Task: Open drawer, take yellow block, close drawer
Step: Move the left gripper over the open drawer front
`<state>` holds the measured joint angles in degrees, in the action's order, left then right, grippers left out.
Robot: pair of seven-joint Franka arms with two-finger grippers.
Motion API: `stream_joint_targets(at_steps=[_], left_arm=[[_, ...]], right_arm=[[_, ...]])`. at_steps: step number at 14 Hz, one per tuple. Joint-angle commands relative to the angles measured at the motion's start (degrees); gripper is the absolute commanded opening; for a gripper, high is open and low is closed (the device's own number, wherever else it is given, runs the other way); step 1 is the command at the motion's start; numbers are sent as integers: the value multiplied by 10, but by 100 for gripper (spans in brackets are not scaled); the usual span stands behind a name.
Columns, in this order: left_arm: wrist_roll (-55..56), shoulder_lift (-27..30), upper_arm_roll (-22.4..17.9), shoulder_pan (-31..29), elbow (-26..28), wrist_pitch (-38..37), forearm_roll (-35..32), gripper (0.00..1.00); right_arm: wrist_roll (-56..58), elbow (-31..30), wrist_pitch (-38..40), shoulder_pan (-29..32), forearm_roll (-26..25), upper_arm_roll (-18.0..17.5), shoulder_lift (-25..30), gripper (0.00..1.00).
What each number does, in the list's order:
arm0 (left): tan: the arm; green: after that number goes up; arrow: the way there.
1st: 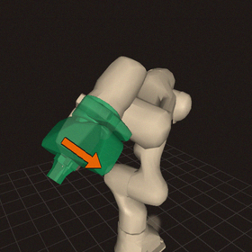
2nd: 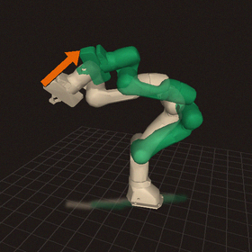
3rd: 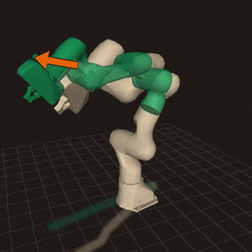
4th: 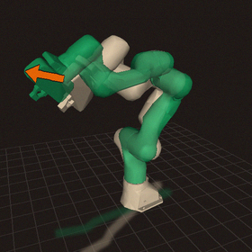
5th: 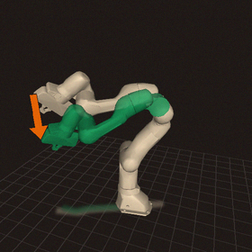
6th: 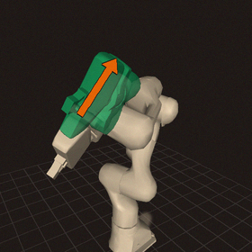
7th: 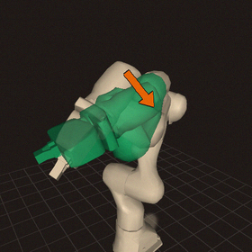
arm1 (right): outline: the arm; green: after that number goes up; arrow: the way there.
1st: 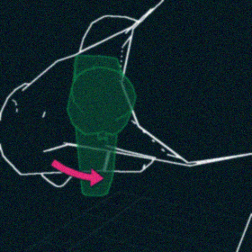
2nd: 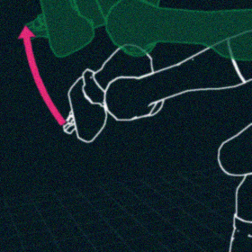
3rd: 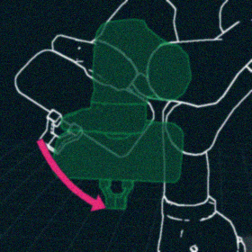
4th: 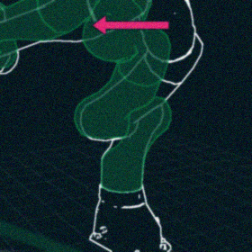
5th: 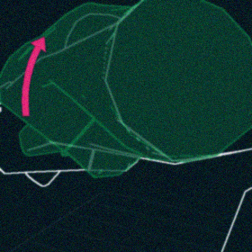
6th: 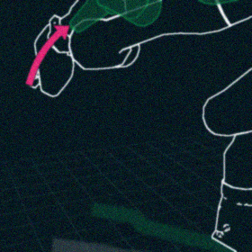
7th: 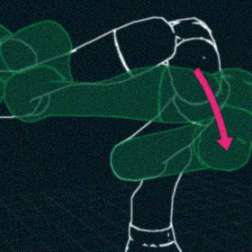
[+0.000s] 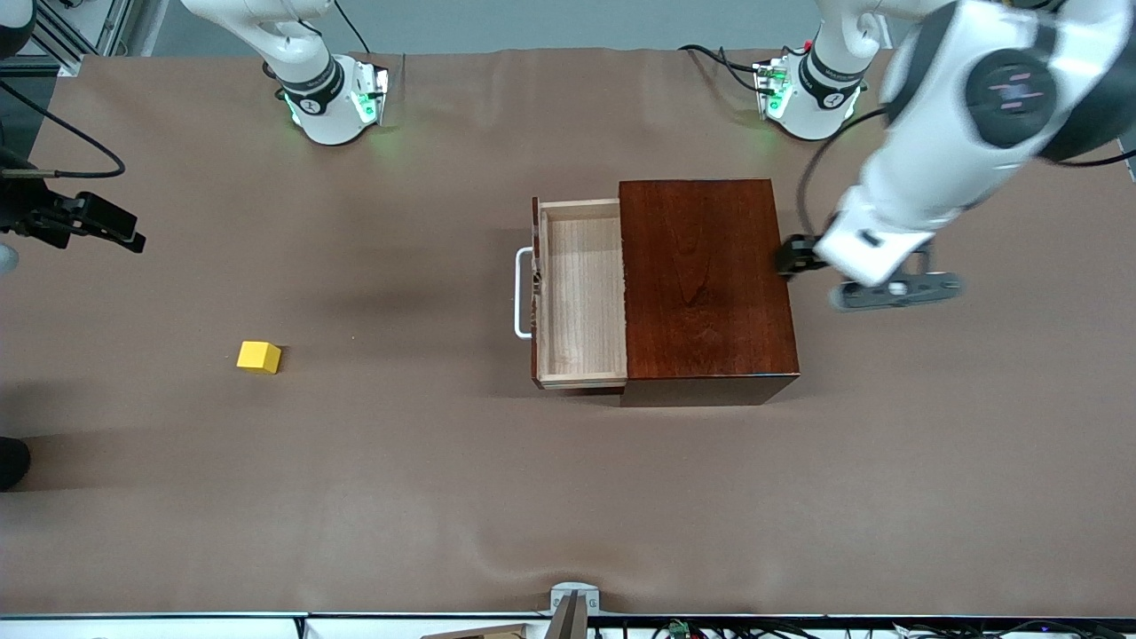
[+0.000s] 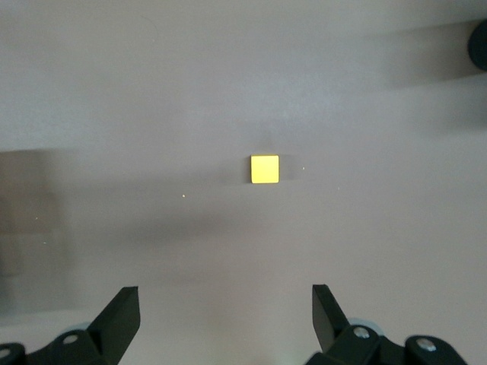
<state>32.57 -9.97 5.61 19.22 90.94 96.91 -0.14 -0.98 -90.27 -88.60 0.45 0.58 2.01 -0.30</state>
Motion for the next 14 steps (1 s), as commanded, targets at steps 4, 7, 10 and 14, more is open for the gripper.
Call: stream_joint_targets(at_steps=[4,7,10,14], left_arm=[[261,-88,-4,111,-80,-5,5,100],[317,-119,-4,164,-88,4,3,100],[446,-161,-4,206,-99,32,3,100],[572,-217,-7,245,-136,77,2,100]], right_arm=[[18,-9,-7,2,-8,-1,17,100],[18,3,-8,5,-6,1,12,100],[14,3,-3,4,-5,1,12,100],[12,8,-4,5,-5,1,12,100]])
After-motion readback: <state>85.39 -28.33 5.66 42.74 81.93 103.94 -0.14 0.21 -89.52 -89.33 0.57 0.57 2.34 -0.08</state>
